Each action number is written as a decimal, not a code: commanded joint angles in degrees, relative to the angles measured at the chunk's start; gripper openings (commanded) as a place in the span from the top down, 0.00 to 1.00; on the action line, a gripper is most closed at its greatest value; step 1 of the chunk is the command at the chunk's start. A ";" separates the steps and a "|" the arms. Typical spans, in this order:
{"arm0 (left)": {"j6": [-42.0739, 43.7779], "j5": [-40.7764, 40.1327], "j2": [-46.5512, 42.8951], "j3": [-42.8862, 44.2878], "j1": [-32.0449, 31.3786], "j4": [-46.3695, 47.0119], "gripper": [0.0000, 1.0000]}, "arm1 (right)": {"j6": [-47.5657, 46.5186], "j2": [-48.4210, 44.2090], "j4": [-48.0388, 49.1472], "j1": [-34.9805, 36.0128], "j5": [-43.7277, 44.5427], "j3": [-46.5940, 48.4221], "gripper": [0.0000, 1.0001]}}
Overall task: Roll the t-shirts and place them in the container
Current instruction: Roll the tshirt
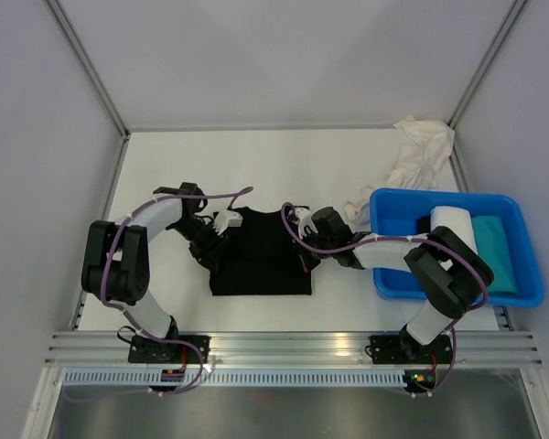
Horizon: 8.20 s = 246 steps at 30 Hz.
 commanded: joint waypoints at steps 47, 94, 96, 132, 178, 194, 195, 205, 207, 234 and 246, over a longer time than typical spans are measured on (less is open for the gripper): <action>-5.80 -40.16 -30.18 -32.90 -33.81 35.14 0.69 | -4.69 -5.81 -4.87 -0.42 4.55 2.38 0.96; 16.70 -7.38 -24.46 -12.25 -17.11 -7.48 0.98 | -41.61 -22.16 -20.52 23.58 13.36 -5.62 1.00; 18.36 -6.67 -24.38 -11.20 -16.94 -11.43 0.97 | -41.01 -23.31 -23.33 23.32 11.51 -3.96 1.00; -1.49 -5.17 -26.75 -20.59 -12.36 8.86 0.18 | -30.81 -9.42 -25.36 -0.85 -17.25 6.16 1.00; 12.75 -5.00 -2.40 -5.92 -5.86 -3.09 0.88 | -8.40 -10.66 -3.13 -2.70 -17.16 -3.33 0.55; 7.05 7.57 -13.75 -6.88 0.99 -3.45 0.54 | 4.70 -5.20 5.57 -5.16 -16.02 -4.04 1.00; 6.43 7.48 -12.44 -6.97 0.99 -2.92 0.59 | 4.70 -4.85 5.40 -5.07 -15.58 -4.03 1.00; 8.96 7.39 -16.36 -8.20 1.26 -8.44 0.98 | -0.75 -12.91 -12.25 2.12 -10.03 -3.68 1.00; 11.77 7.04 -17.87 -8.29 1.26 -12.84 0.98 | 3.96 -16.60 -9.31 5.37 -13.27 -6.04 1.00; -5.34 -4.64 -6.25 -2.58 3.89 5.16 0.60 | 2.86 2.35 -6.46 -6.92 -13.65 -0.61 1.00; -6.75 -18.06 -32.11 -12.68 -12.70 12.72 0.31 | 5.93 4.47 -5.15 -6.92 -11.01 -0.08 1.00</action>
